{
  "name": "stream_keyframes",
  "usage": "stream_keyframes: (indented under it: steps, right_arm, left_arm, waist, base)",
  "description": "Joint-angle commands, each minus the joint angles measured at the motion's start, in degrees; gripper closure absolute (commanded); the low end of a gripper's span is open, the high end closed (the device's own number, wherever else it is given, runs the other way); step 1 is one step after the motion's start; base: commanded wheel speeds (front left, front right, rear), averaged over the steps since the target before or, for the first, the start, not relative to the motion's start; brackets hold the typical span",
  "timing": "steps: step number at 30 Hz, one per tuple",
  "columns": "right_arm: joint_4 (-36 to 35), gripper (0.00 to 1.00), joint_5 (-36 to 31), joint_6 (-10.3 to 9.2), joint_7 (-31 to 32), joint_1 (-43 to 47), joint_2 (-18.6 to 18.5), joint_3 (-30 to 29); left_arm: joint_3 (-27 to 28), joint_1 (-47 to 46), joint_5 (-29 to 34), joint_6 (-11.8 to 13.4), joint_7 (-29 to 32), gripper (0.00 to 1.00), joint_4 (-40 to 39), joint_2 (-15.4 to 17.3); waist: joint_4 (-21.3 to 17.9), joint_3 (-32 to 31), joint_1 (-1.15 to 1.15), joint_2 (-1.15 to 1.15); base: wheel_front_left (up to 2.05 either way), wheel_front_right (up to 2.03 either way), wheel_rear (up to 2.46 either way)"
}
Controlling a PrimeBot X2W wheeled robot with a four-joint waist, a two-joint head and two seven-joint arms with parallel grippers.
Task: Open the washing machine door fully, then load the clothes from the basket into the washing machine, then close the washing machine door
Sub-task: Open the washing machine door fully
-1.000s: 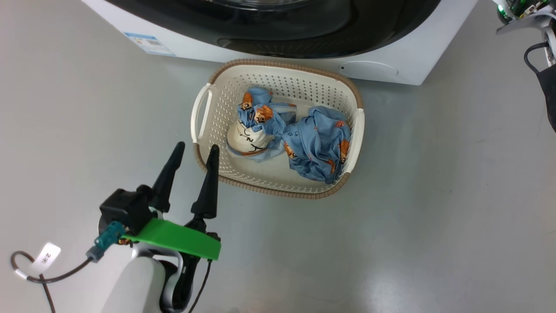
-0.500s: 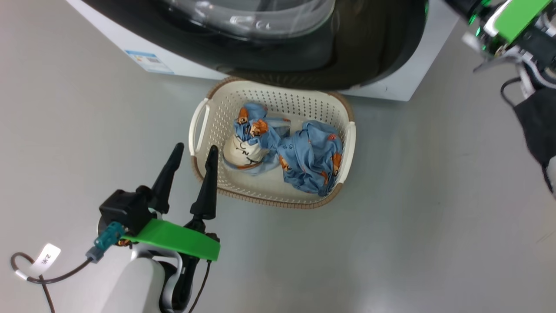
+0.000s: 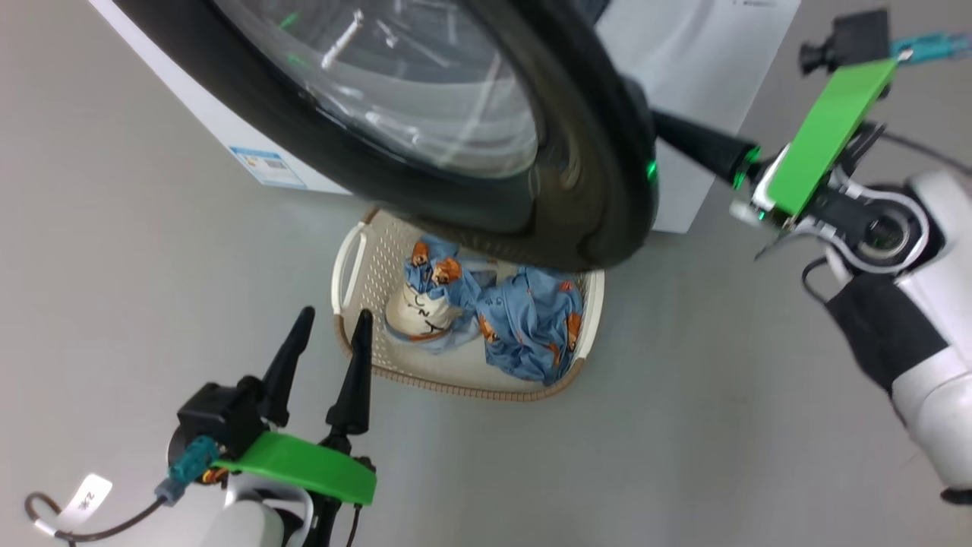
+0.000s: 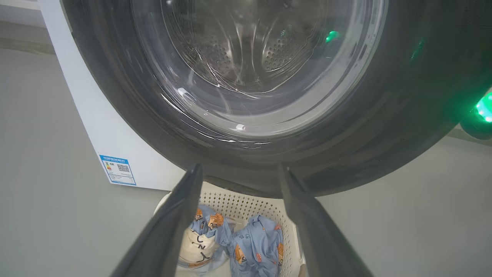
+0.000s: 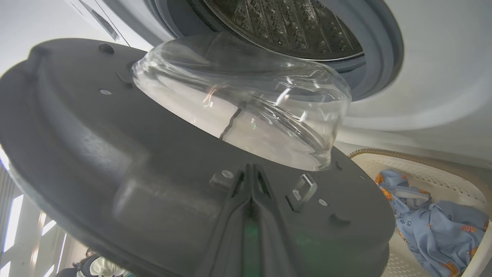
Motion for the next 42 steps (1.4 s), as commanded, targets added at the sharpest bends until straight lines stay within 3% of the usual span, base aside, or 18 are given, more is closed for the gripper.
stream_keyframes:
  steps: [1, 31, 41, 42]
  right_arm:
    - [-2.2, 1.0, 0.4, 0.09, 0.9, 2.3, 1.6, 1.2]
    - [-12.3, 1.0, 0.9, 0.09, 5.1, 16.7, 9.0, 6.4]
    - [-11.9, 1.0, -0.7, 0.09, 3.2, 18.4, 9.6, 6.0]
    - [-11.9, 0.87, -1.0, 0.09, 2.6, 18.7, 9.4, 5.8]
  left_arm:
    - [2.3, 0.8, 0.5, -0.1, -0.4, 0.0, -1.2, 1.4]
    - [4.6, 8.3, 1.4, -0.1, -0.4, 0.0, -2.0, 1.9]
    - [4.1, 8.4, 0.9, -0.1, -0.4, 0.0, -1.2, 2.9]
    - [3.9, 8.4, 0.7, -0.1, -0.4, 0.0, -1.0, 3.1]
  waist:
    - [0.1, -2.1, 0.0, 0.0]
    - [5.0, -10.2, 0.0, 0.0]
    - [4.1, -12.1, 0.0, 0.0]
    - [3.8, -12.4, 0.0, 0.0]
  base:
    - [0.0, 0.0, 0.0]
    - [0.0, 0.0, 0.0]
    - [0.0, 0.0, 0.0]
    - [0.0, 0.0, 0.0]
